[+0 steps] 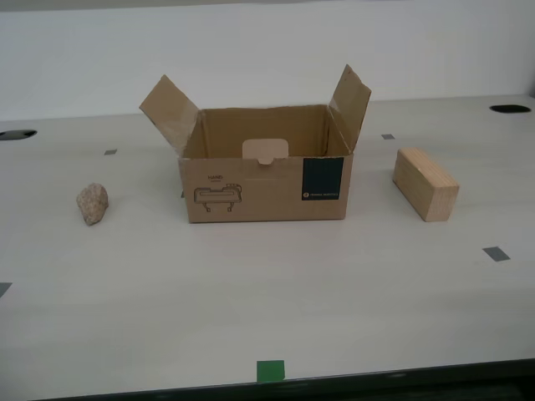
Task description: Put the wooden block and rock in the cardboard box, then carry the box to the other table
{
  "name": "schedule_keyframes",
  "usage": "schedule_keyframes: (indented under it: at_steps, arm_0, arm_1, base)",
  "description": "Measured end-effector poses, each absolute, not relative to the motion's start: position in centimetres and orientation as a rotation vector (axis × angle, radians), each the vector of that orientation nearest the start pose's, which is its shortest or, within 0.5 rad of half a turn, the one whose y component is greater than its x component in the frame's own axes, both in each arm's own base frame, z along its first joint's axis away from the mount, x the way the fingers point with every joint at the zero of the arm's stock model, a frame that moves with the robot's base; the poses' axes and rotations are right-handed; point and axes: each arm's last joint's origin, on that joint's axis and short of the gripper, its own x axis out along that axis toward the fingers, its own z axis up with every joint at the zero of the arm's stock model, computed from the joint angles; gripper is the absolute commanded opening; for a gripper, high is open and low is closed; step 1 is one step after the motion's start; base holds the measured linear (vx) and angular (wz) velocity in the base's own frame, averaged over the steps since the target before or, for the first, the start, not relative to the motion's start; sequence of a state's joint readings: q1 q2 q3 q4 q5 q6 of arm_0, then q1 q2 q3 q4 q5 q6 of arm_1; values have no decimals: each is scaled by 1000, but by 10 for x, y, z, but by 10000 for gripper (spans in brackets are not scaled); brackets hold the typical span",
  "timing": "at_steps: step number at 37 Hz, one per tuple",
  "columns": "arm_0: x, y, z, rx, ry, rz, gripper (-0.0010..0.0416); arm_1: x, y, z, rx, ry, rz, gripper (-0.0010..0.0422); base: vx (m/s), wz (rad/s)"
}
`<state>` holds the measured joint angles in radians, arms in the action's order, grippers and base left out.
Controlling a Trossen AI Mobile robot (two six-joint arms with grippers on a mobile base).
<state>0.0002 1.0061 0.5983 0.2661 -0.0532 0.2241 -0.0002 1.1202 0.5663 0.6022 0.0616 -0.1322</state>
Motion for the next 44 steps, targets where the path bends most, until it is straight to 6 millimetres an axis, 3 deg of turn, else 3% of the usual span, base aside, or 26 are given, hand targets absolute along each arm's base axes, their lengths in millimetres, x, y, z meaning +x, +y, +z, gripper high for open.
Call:
schedule_keyframes:
  at_steps: [10,18,33,44]
  arm_0:
    - [224,2,312,184,260,32,398]
    - [217,2,348,152,323,30,399]
    - [193,2,412,141,388,29,398]
    - [191,2,442,144,541,20,398]
  arm_1:
    - [248,-2,284,-135,92,-56,396]
    - [250,-2,320,-139,271,-44,396]
    - [230,-2,386,-143,445,-32,396]
    - [214,-2,409,-145,512,-27,396]
  base:
    - [0,0]
    - [0,0]
    - [0,0]
    - [0,0]
